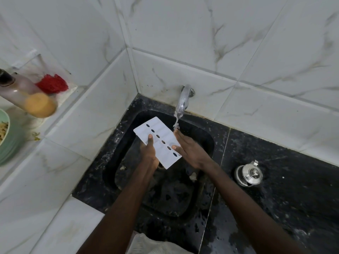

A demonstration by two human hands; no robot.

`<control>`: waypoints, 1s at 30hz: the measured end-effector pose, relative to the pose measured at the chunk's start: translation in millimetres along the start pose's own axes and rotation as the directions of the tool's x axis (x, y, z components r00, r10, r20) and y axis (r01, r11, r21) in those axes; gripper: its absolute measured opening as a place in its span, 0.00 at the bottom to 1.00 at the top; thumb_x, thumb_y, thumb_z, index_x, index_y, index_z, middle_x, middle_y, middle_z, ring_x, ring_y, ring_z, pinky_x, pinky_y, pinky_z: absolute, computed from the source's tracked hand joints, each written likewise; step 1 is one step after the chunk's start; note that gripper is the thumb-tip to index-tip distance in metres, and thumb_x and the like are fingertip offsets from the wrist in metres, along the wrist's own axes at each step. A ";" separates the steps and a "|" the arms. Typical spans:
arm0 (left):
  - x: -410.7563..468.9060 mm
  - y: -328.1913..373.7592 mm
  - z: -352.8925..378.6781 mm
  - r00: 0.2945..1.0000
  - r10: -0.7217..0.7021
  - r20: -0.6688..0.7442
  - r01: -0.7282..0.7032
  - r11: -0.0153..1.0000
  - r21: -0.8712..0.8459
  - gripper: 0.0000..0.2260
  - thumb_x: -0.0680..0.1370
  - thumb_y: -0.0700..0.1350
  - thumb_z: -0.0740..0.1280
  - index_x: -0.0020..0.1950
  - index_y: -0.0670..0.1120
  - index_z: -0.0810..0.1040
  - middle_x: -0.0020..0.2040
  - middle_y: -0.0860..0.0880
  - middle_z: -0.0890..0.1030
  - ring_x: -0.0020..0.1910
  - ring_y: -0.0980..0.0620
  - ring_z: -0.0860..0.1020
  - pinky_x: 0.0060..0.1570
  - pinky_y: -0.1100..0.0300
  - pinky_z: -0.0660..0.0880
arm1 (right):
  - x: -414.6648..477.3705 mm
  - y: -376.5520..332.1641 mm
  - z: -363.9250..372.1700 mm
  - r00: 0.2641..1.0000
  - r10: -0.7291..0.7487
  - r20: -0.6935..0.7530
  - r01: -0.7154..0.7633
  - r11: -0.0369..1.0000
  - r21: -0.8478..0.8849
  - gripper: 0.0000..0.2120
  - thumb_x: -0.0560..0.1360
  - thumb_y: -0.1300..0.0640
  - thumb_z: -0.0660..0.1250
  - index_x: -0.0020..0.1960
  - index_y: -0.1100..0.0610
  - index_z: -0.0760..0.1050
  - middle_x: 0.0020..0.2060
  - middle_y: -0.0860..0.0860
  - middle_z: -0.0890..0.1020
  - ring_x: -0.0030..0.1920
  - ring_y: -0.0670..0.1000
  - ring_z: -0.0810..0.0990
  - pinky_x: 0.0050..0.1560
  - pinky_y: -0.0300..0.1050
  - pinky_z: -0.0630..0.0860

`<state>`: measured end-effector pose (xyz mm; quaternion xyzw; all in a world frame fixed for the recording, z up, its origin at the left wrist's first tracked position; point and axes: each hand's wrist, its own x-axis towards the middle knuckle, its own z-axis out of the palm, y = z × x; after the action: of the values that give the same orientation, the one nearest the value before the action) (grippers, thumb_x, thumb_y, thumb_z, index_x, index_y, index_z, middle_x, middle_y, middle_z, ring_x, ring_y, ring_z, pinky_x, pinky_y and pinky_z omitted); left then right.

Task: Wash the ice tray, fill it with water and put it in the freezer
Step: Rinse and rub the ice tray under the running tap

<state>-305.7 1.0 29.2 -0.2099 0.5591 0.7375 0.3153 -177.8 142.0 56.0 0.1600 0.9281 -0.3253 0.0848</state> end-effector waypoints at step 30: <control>11.6 3.8 -17.0 0.987 -0.007 0.163 -0.003 0.998 0.065 0.19 0.84 0.49 0.67 0.71 0.40 0.76 0.64 0.36 0.83 0.62 0.32 0.82 0.64 0.29 0.75 | 4.7 -15.4 -15.8 0.995 -0.036 0.090 0.045 0.994 -0.100 0.37 0.83 0.32 0.49 0.85 0.47 0.41 0.83 0.43 0.46 0.82 0.44 0.50 0.81 0.47 0.49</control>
<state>-317.4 -13.3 19.2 -0.1390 0.5551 0.7332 0.3675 -188.4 141.8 75.9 0.1222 0.9419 -0.2859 0.1273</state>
